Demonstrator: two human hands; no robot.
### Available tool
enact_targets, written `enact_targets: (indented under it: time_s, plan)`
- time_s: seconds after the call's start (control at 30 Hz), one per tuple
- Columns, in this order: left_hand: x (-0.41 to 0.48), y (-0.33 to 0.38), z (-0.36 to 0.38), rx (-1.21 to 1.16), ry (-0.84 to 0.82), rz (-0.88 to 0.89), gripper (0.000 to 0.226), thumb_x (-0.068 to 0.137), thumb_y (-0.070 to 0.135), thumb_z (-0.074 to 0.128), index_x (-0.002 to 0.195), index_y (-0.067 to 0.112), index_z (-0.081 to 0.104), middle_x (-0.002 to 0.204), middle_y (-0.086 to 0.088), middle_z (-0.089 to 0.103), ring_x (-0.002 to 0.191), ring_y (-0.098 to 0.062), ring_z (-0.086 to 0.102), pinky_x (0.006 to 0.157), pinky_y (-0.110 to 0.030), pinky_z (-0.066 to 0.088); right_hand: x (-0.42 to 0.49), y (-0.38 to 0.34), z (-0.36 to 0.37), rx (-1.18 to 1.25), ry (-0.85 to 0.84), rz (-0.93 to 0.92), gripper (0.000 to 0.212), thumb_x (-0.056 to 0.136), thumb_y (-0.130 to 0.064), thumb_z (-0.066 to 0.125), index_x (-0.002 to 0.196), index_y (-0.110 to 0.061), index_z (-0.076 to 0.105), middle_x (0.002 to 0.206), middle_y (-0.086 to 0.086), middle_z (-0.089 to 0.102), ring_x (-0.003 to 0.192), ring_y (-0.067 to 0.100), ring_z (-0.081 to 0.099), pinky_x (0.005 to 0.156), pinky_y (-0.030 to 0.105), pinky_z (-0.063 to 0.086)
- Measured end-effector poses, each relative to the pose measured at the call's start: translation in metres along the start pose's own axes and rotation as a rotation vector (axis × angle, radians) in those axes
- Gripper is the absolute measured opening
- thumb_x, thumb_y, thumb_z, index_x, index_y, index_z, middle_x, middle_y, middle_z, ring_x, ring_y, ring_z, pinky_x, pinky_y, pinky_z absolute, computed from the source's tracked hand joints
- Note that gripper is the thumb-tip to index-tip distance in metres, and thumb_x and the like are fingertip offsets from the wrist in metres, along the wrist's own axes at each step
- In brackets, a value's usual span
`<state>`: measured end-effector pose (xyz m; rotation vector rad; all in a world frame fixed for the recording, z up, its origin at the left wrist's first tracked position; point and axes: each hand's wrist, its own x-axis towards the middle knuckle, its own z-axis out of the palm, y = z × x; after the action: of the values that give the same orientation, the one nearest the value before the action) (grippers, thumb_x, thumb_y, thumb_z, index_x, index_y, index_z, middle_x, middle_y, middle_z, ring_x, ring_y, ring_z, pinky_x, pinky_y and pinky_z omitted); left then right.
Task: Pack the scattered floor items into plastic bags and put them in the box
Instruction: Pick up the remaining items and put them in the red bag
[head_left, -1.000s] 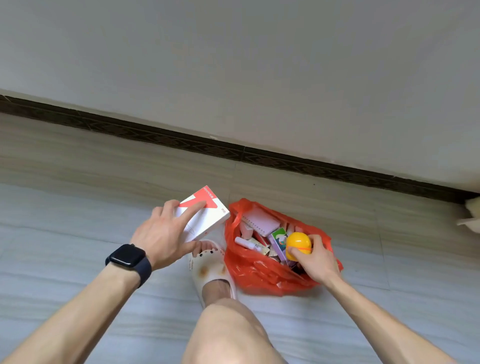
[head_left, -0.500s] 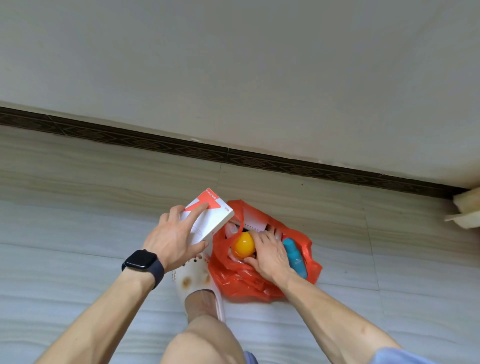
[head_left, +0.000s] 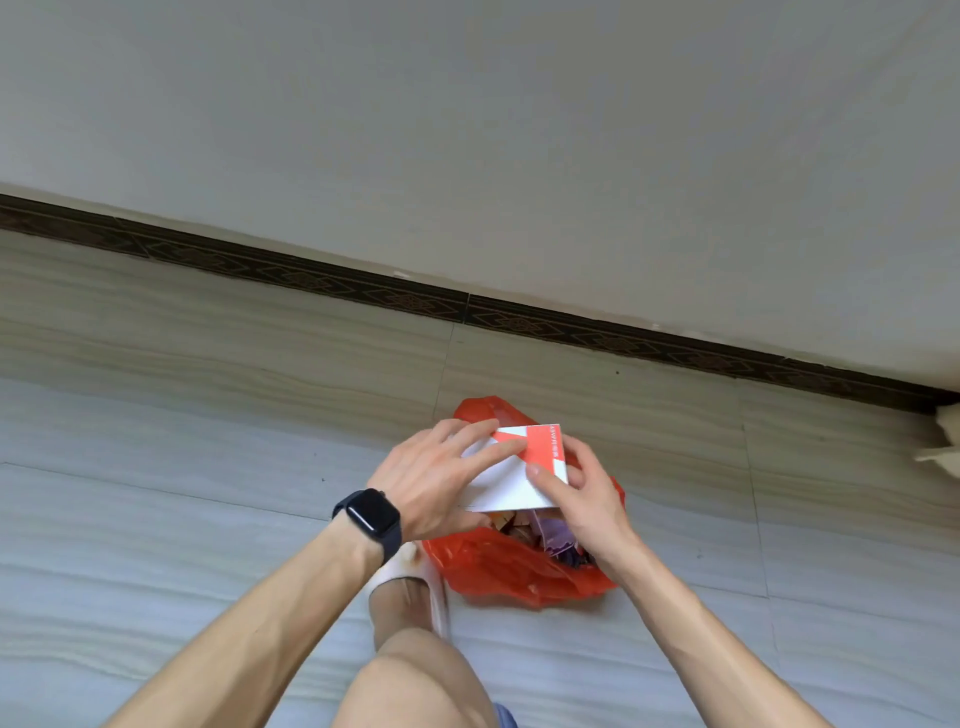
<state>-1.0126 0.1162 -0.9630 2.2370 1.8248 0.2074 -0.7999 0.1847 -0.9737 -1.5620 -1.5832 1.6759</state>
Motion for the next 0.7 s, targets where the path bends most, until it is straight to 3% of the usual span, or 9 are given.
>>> enact_targets:
  time_s: [0.1,0.2,0.27,0.33,0.43,0.53,0.6,0.7]
  plan:
    - [0.015,0.008,0.01,-0.023,-0.1,-0.066,0.097,0.068,0.071,0.066,0.15,0.045,0.02,0.155,-0.003,0.03,0.137,-0.026,0.035,0.109,-0.039,0.034,0.005,0.007,-0.022,-0.166,0.194,0.017,0.042,0.083,-0.043,0.071,0.12,-0.044,0.051,0.112,-0.006,0.07,0.103,0.015,0.065,0.089,0.038,0.052]
    - [0.022,0.007,0.03,-0.06,-0.307,-0.261,0.067,0.077,0.07,0.056,0.139,0.047,0.041,0.16,-0.01,0.016,0.144,-0.032,0.019,0.116,-0.043,0.022,0.002,0.025,-0.044,-0.205,0.283,0.153,0.047,0.091,-0.033,0.065,0.132,-0.03,0.043,0.123,0.002,0.063,0.102,0.02,0.063,0.091,0.04,0.052]
    - [0.024,0.004,0.041,-0.151,-0.438,-0.394,0.055,0.082,0.063,0.055,0.133,0.044,0.05,0.154,-0.011,0.027,0.141,-0.033,0.024,0.113,-0.043,0.026,-0.004,0.036,-0.046,-0.239,0.282,0.242,0.054,0.093,-0.033,0.061,0.139,-0.031,0.034,0.121,0.003,0.062,0.091,0.024,0.068,0.084,0.047,0.058]
    - [0.028,0.002,0.047,-0.238,-0.47,-0.444,0.046,0.087,0.048,0.055,0.132,0.036,0.053,0.141,-0.008,0.044,0.132,-0.031,0.038,0.104,-0.041,0.035,-0.009,0.042,-0.038,-0.347,0.275,0.255,0.063,0.095,-0.033,0.057,0.148,-0.034,0.023,0.117,0.0,0.059,0.096,0.032,0.067,0.086,0.043,0.055]
    - [0.031,0.004,0.048,-0.564,-0.277,-0.575,0.036,0.09,0.023,0.052,0.124,0.022,0.062,0.125,-0.004,0.064,0.117,-0.028,0.057,0.092,-0.034,0.047,-0.006,0.049,-0.018,-0.318,0.339,0.256,0.066,0.097,-0.033,0.055,0.152,-0.033,0.019,0.121,-0.001,0.055,0.113,0.033,0.058,0.091,0.036,0.045]
    - [0.028,0.003,0.025,-0.977,0.017,-0.786,0.025,0.087,0.014,0.058,0.102,0.026,0.074,0.098,0.003,0.076,0.085,-0.012,0.07,0.078,-0.025,0.054,0.005,0.043,0.004,-0.144,0.37,0.268,0.062,0.089,-0.041,0.059,0.142,-0.047,0.027,0.126,-0.003,0.058,0.105,0.026,0.062,0.095,0.045,0.052]
    - [0.025,-0.001,0.0,-1.101,0.125,-0.772,0.029,0.086,0.008,0.058,0.098,0.028,0.076,0.089,0.006,0.076,0.068,-0.009,0.069,0.069,-0.019,0.054,0.013,0.034,0.02,-0.032,0.365,0.233,0.06,0.092,-0.034,0.061,0.142,-0.042,0.031,0.131,0.0,0.057,0.109,0.025,0.062,0.098,0.043,0.051]
    - [0.024,-0.002,-0.04,-1.078,0.155,-0.618,0.036,0.088,0.006,0.056,0.106,0.031,0.075,0.091,0.017,0.074,0.066,-0.011,0.07,0.072,-0.018,0.052,0.026,0.021,0.037,-0.284,0.235,0.161,0.064,0.092,-0.036,0.061,0.148,-0.027,0.03,0.144,0.007,0.049,0.128,0.033,0.051,0.103,0.039,0.042]
